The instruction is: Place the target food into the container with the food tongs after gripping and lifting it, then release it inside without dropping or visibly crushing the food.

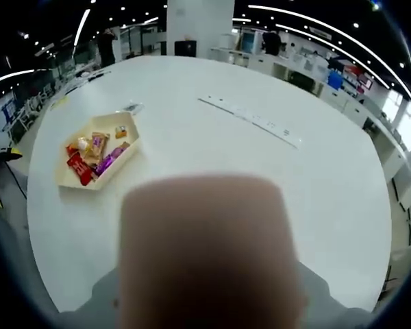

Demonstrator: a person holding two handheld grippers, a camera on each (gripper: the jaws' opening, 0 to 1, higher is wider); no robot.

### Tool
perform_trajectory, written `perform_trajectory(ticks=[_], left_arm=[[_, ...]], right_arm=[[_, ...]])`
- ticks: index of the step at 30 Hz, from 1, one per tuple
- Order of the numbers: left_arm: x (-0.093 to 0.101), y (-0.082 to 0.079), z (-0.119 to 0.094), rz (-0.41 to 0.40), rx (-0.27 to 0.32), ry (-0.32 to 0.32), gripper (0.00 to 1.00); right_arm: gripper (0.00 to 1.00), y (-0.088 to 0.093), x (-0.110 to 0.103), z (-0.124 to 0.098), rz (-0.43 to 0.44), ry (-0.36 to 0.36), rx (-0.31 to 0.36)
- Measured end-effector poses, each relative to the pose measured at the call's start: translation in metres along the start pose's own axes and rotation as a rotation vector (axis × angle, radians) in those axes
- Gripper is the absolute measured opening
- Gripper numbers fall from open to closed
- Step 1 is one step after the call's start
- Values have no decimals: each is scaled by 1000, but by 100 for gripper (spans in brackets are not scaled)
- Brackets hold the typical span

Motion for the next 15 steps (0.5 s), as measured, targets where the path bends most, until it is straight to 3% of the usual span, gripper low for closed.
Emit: perform_trajectory(ticks=[15], left_arm=[[0,1,1,-4,-17,2,94]], right_arm=[[25,12,4,9,-23,-17,-18]])
Point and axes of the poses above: the point that each gripper's makers call its tool centre point, and the gripper's own axes: z roughly forward along the fingers, x roughly to its right, y roughly out of its underside, the point moved 6 cm from there along -z, roughly backward along the fingers, and after that the axes turned 14 degrees about z, right-handed, at the moved point
